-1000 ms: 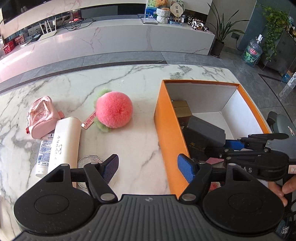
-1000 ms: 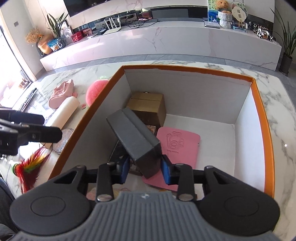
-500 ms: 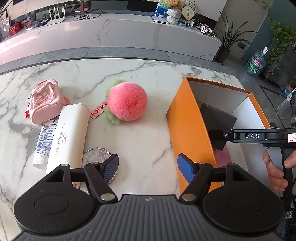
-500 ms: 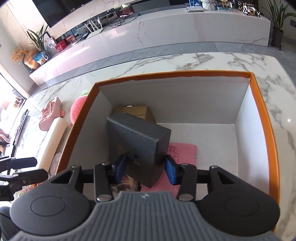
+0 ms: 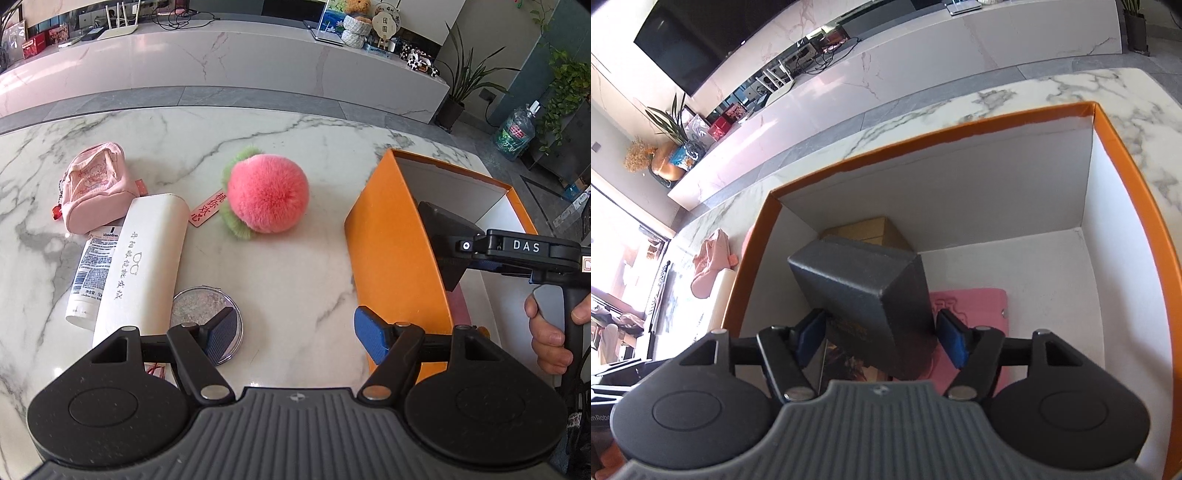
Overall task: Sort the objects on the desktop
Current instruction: 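Withdraw both tools from the box back over the table, then grasp the glitter compact mirror with right tool while left tool grasps the white glasses case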
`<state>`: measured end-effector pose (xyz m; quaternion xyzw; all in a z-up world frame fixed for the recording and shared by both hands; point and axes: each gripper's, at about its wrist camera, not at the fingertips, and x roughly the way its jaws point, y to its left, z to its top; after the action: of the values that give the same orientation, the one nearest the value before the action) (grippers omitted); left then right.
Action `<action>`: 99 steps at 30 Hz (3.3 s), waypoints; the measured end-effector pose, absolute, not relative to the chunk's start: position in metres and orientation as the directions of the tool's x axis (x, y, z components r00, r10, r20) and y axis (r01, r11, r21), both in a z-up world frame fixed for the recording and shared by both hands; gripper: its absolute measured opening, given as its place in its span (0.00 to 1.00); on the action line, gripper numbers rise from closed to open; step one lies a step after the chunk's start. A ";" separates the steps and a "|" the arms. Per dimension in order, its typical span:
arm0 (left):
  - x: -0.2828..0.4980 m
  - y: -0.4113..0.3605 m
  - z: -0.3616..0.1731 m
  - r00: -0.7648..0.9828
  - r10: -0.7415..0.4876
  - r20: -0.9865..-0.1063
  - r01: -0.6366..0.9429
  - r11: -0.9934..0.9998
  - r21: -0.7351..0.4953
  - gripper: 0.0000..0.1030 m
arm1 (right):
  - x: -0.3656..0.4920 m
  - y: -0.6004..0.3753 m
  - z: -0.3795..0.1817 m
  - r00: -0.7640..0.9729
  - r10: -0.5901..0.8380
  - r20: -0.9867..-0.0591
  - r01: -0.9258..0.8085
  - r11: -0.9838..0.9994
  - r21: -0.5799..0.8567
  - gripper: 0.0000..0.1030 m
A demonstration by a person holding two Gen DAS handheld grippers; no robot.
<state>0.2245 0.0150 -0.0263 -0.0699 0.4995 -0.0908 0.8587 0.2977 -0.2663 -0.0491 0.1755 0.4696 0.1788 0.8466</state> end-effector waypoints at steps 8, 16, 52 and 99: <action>0.221 0.014 -0.024 0.487 -0.227 -0.843 0.090 0.974 -0.210 0.81 | 0.298 -0.275 -0.042 0.490 0.530 -0.692 -0.124 0.828 0.546 0.40; 0.221 0.012 -0.024 0.485 -0.237 -0.842 0.095 0.971 -0.218 0.81 | 0.286 -0.290 -0.034 0.418 0.580 -0.699 -0.118 0.798 0.592 0.29; 0.205 0.035 -0.020 0.487 -0.213 -0.847 0.036 0.974 -0.224 0.67 | 0.257 -0.227 -0.055 0.408 0.362 -0.838 -0.298 0.921 0.253 0.33; 0.252 0.159 -0.053 0.484 -0.216 -0.848 0.062 0.975 -0.212 0.77 | 0.260 0.020 -0.088 0.324 0.234 -0.917 -0.607 0.795 -0.012 0.76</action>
<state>0.2515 0.1594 -0.0534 -0.0764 0.5016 -0.0810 0.8579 0.2602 0.0199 -0.0878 -0.1804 0.5174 0.2648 0.7935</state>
